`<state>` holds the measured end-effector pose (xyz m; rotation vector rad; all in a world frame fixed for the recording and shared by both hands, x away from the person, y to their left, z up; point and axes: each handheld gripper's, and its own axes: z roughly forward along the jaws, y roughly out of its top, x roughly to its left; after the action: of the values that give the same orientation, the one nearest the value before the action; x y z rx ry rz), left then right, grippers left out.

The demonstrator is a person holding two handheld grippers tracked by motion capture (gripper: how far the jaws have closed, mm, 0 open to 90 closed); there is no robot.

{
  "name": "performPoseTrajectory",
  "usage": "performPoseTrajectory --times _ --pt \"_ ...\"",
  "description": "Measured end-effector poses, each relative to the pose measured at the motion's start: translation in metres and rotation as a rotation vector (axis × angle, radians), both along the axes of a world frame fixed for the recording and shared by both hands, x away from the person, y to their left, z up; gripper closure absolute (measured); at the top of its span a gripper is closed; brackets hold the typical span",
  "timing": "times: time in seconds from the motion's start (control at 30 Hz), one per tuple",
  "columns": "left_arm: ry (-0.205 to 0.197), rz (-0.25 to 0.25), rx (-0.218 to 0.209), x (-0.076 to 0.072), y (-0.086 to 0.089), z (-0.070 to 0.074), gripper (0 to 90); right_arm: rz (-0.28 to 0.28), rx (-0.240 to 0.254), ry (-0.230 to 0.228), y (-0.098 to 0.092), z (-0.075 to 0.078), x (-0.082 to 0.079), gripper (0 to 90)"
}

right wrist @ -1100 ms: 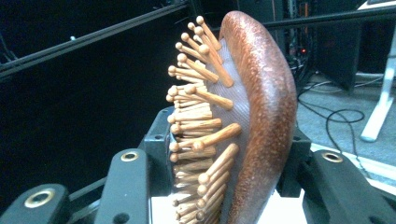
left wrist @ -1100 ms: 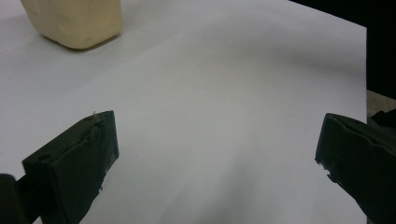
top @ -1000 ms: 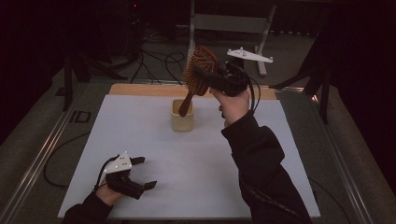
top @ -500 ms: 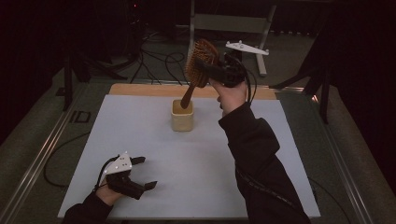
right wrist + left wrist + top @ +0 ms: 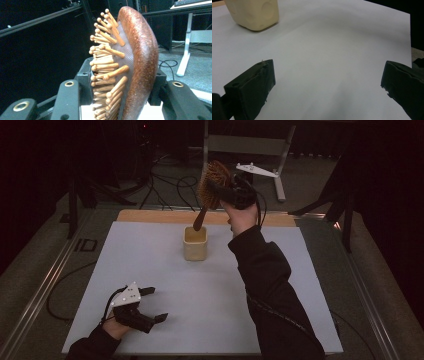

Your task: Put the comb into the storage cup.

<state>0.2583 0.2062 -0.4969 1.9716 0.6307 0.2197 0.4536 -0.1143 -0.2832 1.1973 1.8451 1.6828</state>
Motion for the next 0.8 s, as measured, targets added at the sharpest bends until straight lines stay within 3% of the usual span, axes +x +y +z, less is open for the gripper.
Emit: performPoseTrajectory --times 0.8 --pt "-0.011 -0.020 -0.010 -0.001 -0.001 0.000 0.0 0.016 -0.025 0.086 0.017 -0.046 0.015 51.9"
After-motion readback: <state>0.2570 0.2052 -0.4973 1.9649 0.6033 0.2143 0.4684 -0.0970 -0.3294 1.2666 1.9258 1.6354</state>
